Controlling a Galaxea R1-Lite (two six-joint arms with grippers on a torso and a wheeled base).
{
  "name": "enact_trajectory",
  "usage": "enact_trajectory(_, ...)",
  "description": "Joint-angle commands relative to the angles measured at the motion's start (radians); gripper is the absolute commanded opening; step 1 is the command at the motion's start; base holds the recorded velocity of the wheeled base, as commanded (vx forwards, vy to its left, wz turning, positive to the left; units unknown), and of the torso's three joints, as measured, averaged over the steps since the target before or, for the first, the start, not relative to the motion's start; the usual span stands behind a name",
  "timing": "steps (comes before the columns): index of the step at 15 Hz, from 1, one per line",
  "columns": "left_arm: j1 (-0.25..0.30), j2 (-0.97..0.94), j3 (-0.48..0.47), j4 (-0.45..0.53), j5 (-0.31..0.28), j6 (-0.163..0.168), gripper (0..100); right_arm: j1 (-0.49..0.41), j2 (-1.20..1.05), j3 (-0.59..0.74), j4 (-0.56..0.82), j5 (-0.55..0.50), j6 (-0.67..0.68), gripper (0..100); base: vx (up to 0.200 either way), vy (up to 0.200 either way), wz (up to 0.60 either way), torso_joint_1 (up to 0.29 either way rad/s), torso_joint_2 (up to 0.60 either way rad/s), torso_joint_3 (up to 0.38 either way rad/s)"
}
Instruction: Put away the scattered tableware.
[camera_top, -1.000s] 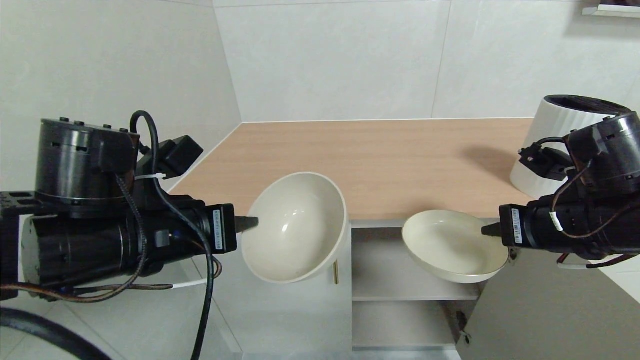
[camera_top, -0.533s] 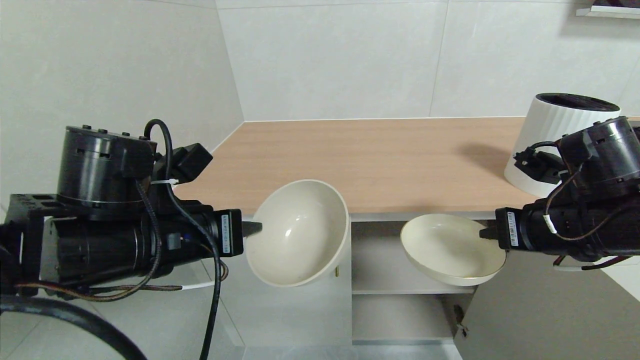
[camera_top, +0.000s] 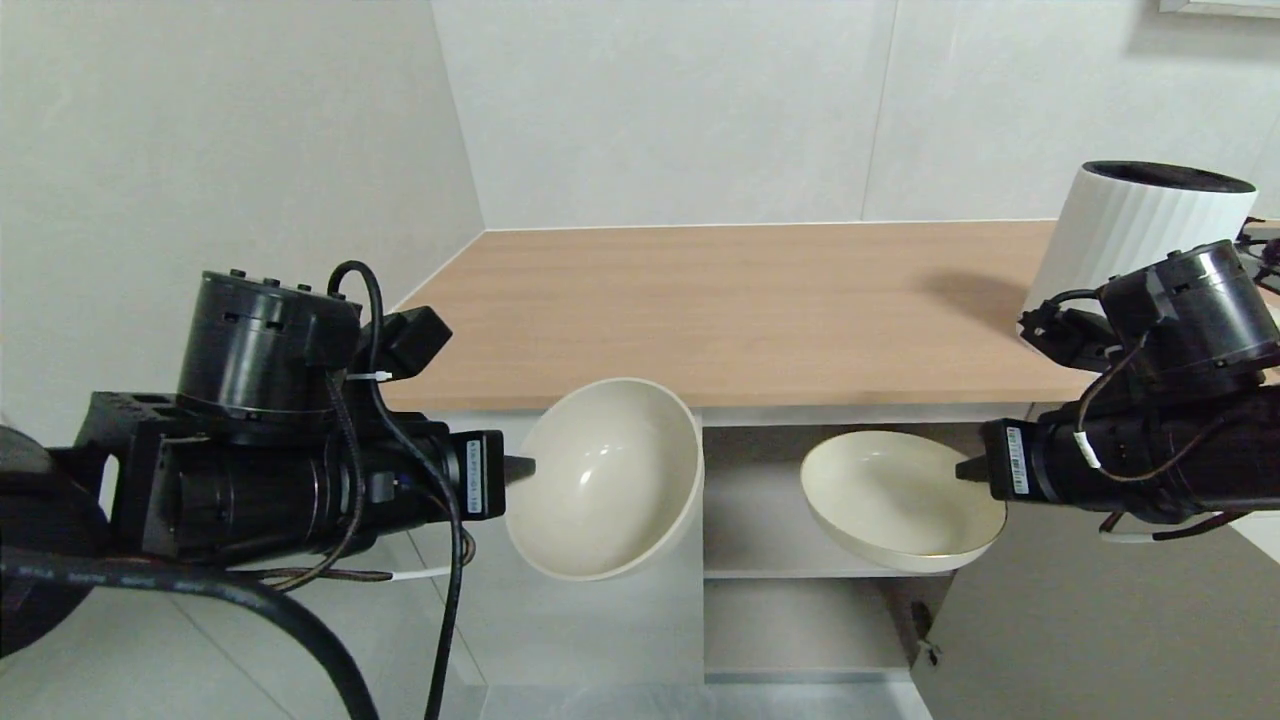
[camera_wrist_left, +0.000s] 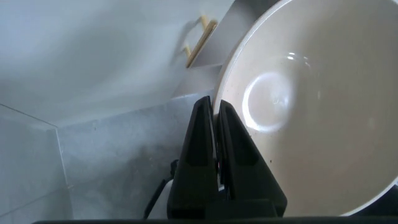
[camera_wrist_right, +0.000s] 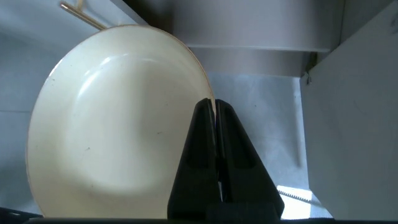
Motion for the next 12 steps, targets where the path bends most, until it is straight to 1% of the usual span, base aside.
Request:
enact_trajectory(1, -0.001, 0.019, -0.003, -0.001, 0.002, -0.001, 0, 0.0, 0.012, -0.001, 0.0, 0.0, -0.008, 0, 0.0, 0.0, 0.0, -0.173, 0.45, 0.266)
enact_trajectory(10, -0.004, 0.028, 0.0, -0.001, 0.01, -0.001, 0, -0.001, 0.015, -0.001, -0.002, -0.004, -0.016, 0, 0.0, 0.0, 0.0, -0.153, 0.46, 0.298)
enact_trajectory(12, -0.015, 0.037, 0.0, -0.001, 0.012, -0.001, 0, -0.001, 0.018, -0.001, -0.008, -0.009, -0.016, 0, 0.0, 0.0, 0.0, -0.112, 0.44, 0.334)
